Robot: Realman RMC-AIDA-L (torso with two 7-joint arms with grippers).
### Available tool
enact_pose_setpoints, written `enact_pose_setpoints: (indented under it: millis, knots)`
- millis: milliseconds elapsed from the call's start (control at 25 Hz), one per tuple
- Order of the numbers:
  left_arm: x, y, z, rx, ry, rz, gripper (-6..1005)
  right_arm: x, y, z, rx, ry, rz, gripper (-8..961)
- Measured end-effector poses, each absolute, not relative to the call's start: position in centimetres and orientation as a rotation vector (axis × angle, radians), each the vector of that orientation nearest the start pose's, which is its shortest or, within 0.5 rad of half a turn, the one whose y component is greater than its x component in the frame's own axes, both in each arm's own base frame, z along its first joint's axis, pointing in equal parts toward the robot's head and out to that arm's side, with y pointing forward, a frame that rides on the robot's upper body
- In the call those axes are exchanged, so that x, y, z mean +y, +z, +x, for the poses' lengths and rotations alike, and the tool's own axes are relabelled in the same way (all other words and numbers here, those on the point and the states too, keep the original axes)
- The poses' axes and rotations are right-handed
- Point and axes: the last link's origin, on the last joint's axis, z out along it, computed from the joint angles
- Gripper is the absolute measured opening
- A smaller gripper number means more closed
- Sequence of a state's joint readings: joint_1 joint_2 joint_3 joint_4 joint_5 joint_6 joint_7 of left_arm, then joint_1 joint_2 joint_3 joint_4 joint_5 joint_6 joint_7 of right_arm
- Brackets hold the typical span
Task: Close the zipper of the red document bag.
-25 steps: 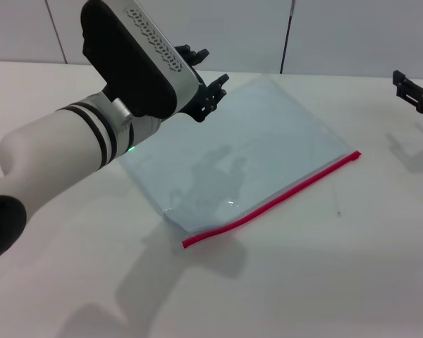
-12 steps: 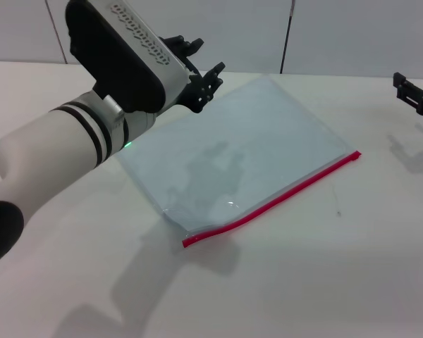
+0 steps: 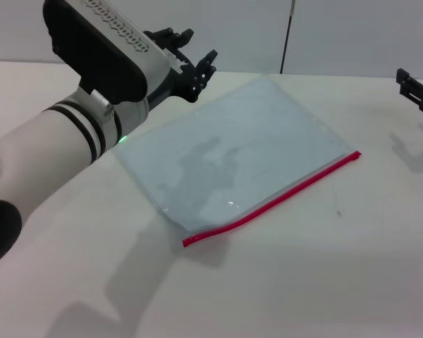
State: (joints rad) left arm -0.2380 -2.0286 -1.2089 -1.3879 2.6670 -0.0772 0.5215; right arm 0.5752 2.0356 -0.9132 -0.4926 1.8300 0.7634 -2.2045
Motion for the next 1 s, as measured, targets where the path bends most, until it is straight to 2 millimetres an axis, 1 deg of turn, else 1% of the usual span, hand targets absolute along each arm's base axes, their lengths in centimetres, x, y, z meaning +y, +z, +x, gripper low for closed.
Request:
enact_pose_setpoints:
  millis: [200,560,680,840,1000]
  knots:
    - [37.1,-1.8,-15.9,-0.187,-0.355,-2.018,444,42.1,3.5,29.5,0.514,0.508,-1.981,665]
    - [37.6,-0.7,-16.6,-0.245,-0.511,-1.894,445,40.8,4.5,30.0,0.507,0.649,-1.873,665]
    - [37.6,-0.5,-17.3,-0.253,-0.554,-1.843,445,40.2,4.7,30.1,0.491,0.716,-1.826,665]
    - [37.7,0.3,-18.4,-0.282,-0.619,-1.752,445,39.1,4.8,30.0,0.443,0.809,-1.756,665]
    - [37.8,0.6,-19.5,-0.334,-0.655,-1.71,445,38.6,4.5,30.5,0.426,0.788,-1.735,665]
